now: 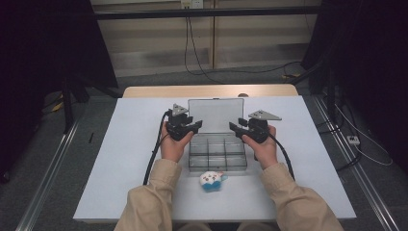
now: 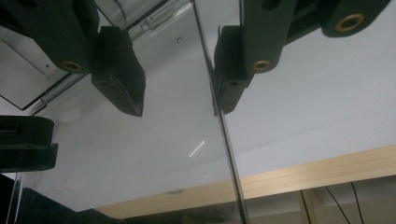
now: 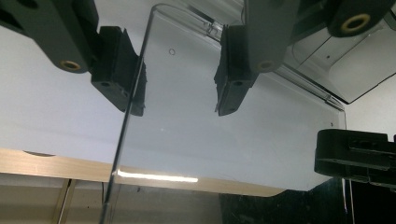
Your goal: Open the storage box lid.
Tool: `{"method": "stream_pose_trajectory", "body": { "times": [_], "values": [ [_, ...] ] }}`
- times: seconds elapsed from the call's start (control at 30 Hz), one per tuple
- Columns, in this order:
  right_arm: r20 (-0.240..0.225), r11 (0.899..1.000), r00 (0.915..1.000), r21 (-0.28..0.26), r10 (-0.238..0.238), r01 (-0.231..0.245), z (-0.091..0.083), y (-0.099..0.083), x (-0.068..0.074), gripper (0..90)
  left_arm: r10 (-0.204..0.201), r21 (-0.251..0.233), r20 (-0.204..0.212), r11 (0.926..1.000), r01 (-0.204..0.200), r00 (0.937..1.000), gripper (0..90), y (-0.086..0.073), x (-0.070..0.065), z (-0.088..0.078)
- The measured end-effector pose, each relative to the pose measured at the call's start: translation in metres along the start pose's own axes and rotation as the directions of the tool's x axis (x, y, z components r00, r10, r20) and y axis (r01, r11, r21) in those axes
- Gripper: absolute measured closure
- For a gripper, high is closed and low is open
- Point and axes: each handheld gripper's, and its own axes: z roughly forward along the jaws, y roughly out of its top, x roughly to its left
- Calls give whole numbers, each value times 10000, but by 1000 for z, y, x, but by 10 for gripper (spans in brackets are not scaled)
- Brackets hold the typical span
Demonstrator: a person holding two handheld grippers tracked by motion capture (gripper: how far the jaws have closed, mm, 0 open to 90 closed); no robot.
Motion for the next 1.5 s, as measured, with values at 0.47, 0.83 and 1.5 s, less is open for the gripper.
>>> {"method": "stream_pose_trajectory", "body": {
  "times": [0.47,0.83,1.5],
  "values": [
    [28,9999,9999,110,111,-112,5,0,-1,485,-227,58,29,9997,227,9997,485,-2,1,8],
    [-61,9988,9991,279,410,-408,11,-2,-3,434,-366,113,18,9993,365,9993,414,-6,1,16],
    [8,9965,9977,478,680,-680,18,-4,-2,365,-533,286,-82,9982,535,9985,340,-8,1,23]
  ]
}}
